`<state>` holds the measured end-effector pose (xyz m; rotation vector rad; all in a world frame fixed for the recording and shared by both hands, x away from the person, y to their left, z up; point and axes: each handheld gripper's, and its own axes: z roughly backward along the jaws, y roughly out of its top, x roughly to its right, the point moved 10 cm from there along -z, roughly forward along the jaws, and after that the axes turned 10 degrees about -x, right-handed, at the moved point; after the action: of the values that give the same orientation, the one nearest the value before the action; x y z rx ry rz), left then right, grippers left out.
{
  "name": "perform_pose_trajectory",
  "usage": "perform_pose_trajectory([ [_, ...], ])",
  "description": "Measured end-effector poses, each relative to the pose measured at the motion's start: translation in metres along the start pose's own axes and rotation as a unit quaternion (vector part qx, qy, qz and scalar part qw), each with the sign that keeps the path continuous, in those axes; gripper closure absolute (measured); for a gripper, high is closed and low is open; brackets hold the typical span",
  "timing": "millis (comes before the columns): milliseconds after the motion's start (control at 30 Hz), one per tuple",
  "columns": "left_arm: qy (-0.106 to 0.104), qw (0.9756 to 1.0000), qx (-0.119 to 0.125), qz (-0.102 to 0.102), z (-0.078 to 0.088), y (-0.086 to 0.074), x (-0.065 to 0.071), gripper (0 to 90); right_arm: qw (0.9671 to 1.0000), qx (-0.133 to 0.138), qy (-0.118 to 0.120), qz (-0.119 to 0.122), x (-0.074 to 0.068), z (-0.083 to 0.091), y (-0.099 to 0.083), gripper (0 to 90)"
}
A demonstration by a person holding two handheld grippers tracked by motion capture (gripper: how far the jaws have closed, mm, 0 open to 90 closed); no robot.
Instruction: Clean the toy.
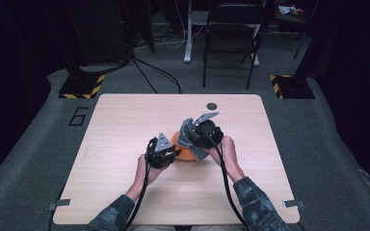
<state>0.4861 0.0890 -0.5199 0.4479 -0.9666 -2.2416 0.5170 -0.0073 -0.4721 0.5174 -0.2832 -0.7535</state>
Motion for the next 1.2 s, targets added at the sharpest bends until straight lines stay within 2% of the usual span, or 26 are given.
perform_pose_trajectory([
  [333,-0.003,1.0,-0.003,0.004,-0.001,-0.002,-0.003,75.5,0.9981,-0.042,-0.01,-0.043,0.032,-0.017,-0.023,73.0],
  [500,-0.008,0.9999,-0.003,0.008,-0.002,-0.003,-0.003,75.5,0.9951,-0.071,-0.018,-0.066,0.049,-0.031,-0.039,73.0],
  [567,-0.005,0.9999,0.0,0.009,-0.003,-0.003,-0.004,75.6,0.9924,-0.086,-0.02,-0.085,0.054,-0.041,-0.048,73.0],
  [600,-0.006,0.9999,-0.003,0.009,-0.003,-0.003,-0.004,75.6,0.9916,-0.093,-0.023,-0.087,0.057,-0.045,-0.052,73.1],
  [700,-0.005,1.0,-0.004,0.007,-0.003,-0.004,-0.005,75.6,0.9901,-0.106,-0.026,-0.088,0.059,-0.053,-0.058,73.1],
  [767,-0.004,0.9999,-0.001,0.011,-0.004,-0.004,-0.005,75.6,0.9877,-0.125,-0.031,-0.089,0.061,-0.069,-0.067,73.1],
  [900,-0.003,0.9999,-0.001,0.011,-0.003,-0.004,-0.006,75.6,0.9858,-0.135,-0.019,-0.098,0.061,-0.081,-0.077,72.7],
  [1033,0.0,0.9999,-0.002,0.012,-0.002,-0.004,-0.009,75.5,0.9858,-0.133,-0.025,-0.099,0.065,-0.069,-0.073,72.8],
  [1133,-0.003,0.9999,-0.001,0.014,-0.002,-0.005,-0.009,75.4,0.9888,-0.106,-0.035,-0.099,0.07,-0.046,-0.06,72.9],
  [1167,-0.003,0.9999,-0.001,0.014,-0.002,-0.005,-0.009,75.4,0.9888,-0.106,-0.035,-0.099,0.07,-0.046,-0.06,72.9],
  [1200,-0.003,0.9999,-0.003,0.013,-0.002,-0.005,-0.009,75.3,0.9916,-0.078,-0.032,-0.098,0.068,-0.027,-0.048,73.0],
])
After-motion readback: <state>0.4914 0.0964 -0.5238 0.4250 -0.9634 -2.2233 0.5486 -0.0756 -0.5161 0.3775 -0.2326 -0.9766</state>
